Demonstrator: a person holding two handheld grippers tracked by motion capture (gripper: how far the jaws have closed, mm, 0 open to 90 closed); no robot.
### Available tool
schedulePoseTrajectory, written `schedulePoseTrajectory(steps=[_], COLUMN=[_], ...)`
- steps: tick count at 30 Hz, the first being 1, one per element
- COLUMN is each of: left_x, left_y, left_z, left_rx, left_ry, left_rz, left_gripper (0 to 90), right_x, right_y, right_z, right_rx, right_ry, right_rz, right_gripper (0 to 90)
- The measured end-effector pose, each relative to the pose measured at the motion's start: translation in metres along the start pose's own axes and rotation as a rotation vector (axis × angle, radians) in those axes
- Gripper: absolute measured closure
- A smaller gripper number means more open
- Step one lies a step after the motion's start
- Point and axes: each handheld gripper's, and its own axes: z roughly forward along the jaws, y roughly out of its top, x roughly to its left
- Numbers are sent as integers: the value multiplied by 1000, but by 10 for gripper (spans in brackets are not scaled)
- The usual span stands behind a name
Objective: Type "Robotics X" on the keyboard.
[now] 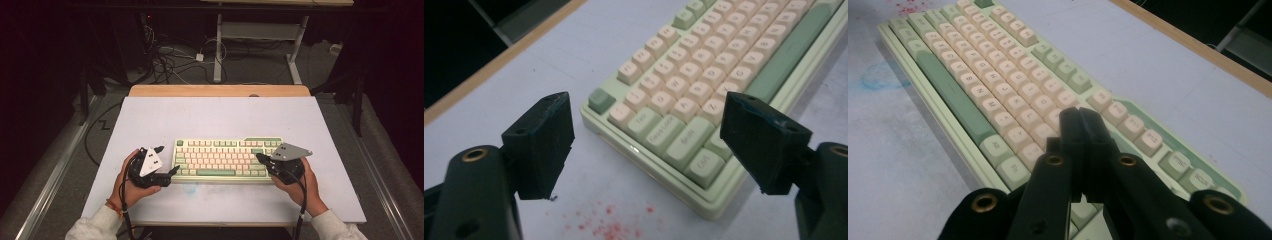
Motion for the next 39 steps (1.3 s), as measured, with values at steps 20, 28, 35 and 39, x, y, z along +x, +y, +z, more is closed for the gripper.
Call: schedulePoseTrajectory(steps=[20,28,35,39], left_x=[-3,-3,-3,-3], left_y=[-29,-29,-29,-29], left_z=[-19,-17,-15,-15], left_rx=[41,45,54,57], left_ry=[7,-4,-12,-12], left_rz=[-50,-48,-49,-43], left_gripper=[203,203,203,203], right_x=[15,12,14,15], right_y=[27,24,22,25], right_z=[81,90,93,87], right_rx=[129,148,162,143], right_ry=[63,47,47,43], right_rz=[-57,-46,-46,-41], right_gripper=[900,900,900,900])
